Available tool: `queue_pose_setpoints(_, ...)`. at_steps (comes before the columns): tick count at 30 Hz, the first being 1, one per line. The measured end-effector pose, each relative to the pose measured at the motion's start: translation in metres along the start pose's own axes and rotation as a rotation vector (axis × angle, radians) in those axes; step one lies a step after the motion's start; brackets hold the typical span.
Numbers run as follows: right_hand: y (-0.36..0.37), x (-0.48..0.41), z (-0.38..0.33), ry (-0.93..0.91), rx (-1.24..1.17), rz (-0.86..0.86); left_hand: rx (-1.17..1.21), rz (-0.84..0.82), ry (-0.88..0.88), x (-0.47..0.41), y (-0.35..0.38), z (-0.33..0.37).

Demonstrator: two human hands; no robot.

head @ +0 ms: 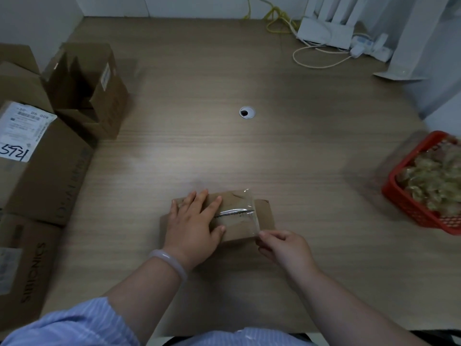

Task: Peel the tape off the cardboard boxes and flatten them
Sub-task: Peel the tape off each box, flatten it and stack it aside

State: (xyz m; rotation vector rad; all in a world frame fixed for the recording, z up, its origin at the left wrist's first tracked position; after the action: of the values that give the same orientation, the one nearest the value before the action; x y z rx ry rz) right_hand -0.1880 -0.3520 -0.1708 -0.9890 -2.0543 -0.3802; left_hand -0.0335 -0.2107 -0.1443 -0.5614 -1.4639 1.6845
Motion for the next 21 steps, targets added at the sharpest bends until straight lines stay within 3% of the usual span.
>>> queue_pose_setpoints(4,-0.001,0.008,-0.003,-0.002,-0.021,-0.035,-0.028,-0.032,-0.036,-0.005,-0.002,0.004)
queue_pose_setpoints(9,0.0,0.0,-0.001,-0.097,0.309,0.072,-0.056,0.038,0.012,0.002,0.009,0.003)
queue_pose_setpoints(15,0.0,0.0,-0.007,-0.156,0.535,0.053,-0.03,-0.015,0.009,0.001,0.01,0.001)
queue_pose_setpoints(21,-0.004,0.007,-0.014,-0.162,0.379,0.019,-0.009,-0.017,-0.004,0.002,0.008,0.002)
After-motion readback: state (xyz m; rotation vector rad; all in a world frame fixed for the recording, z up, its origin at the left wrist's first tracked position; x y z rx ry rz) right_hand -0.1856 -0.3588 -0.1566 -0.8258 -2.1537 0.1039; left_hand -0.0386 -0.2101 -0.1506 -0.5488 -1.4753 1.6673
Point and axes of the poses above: each hand's wrist, its own x-axis away from the middle knuckle, its own y-axis out of the palm, z = x × y, the point moved 2 cm from there along -x, towards the middle knuckle, and after that the axes turned 9 degrees about y, right-handed, at the moved point
